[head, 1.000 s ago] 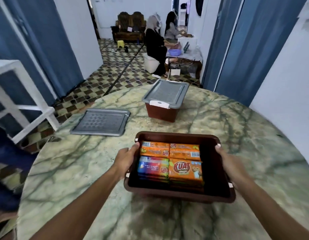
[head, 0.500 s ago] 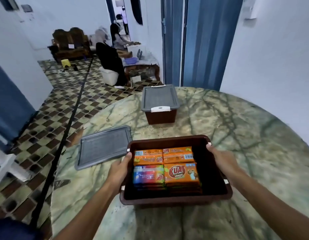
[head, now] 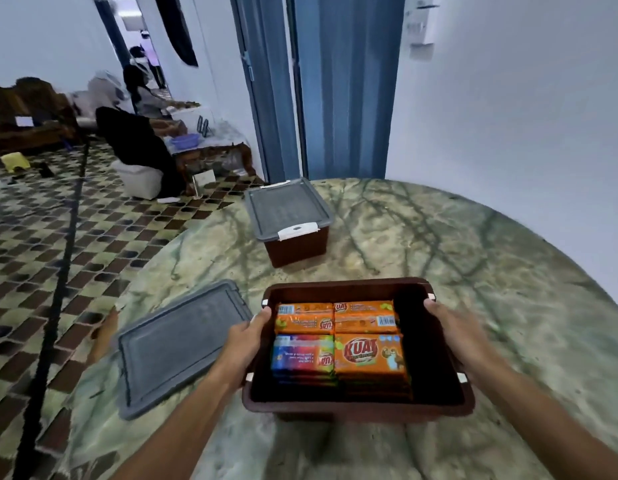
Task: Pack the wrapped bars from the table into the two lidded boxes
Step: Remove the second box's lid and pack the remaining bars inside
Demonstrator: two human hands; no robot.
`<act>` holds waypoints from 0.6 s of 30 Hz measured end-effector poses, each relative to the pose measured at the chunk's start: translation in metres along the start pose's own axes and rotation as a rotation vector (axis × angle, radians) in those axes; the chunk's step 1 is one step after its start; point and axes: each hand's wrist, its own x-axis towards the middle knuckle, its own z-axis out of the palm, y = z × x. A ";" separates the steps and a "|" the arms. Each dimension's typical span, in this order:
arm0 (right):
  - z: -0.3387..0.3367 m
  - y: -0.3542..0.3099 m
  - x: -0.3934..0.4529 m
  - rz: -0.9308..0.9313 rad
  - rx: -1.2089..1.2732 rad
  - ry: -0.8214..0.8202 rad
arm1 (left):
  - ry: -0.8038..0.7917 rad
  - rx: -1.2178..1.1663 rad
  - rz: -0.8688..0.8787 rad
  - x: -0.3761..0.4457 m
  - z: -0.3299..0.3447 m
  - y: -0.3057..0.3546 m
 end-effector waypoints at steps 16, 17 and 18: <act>0.054 0.050 -0.074 0.084 0.292 0.586 | -0.414 0.401 0.185 0.103 0.020 0.047; 0.051 0.052 -0.072 0.092 0.298 0.617 | -0.418 0.419 0.185 0.105 0.029 0.049; 0.048 0.056 -0.074 0.098 0.317 0.644 | -0.446 0.441 0.189 0.106 0.039 0.050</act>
